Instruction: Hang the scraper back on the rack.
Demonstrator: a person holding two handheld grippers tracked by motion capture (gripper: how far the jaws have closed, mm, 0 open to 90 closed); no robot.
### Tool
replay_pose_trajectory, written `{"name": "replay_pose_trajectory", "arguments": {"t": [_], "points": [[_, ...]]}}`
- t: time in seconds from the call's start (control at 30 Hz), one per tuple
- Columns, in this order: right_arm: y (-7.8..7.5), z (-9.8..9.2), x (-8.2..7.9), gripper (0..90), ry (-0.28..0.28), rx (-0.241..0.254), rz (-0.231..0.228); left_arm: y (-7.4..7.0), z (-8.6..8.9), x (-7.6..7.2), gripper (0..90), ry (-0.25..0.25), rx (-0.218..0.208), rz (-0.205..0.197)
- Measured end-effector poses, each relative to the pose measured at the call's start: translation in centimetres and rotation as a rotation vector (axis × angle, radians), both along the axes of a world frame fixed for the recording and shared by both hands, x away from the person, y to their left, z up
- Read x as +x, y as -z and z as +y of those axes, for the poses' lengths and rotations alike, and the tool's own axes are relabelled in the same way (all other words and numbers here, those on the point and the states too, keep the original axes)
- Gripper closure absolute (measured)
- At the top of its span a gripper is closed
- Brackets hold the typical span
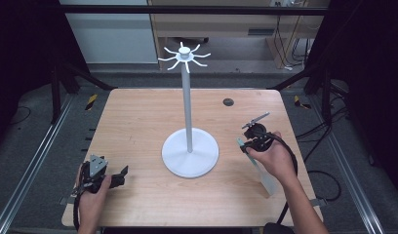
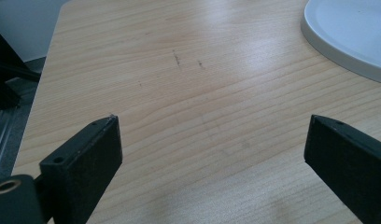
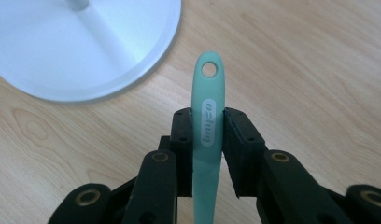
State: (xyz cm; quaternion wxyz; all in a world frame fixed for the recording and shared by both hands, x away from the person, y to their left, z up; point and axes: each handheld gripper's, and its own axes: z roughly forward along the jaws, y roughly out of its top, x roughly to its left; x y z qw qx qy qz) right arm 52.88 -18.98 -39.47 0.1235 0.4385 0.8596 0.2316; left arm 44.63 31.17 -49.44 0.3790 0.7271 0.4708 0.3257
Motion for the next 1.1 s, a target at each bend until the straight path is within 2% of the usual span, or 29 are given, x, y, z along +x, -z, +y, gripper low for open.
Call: {"name": "replay_pose_trajectory", "arguments": {"t": [0.27,0.53,1.1], "points": [[-2.7,-0.7,0.0,74.3,0.006,0.046,-0.074,0.0,0.1,0.0,3.9,-0.003,-0.005,-0.003],[-5.2,-0.9,0.1,74.3,0.008,0.072,-0.159,-0.1,0.2,0.0,3.9,-0.006,-0.011,-0.007],[-6.7,-0.1,0.6,74.3,-0.004,0.147,-0.239,-0.1,0.3,0.0,4.0,-0.006,-0.010,-0.007]]}}
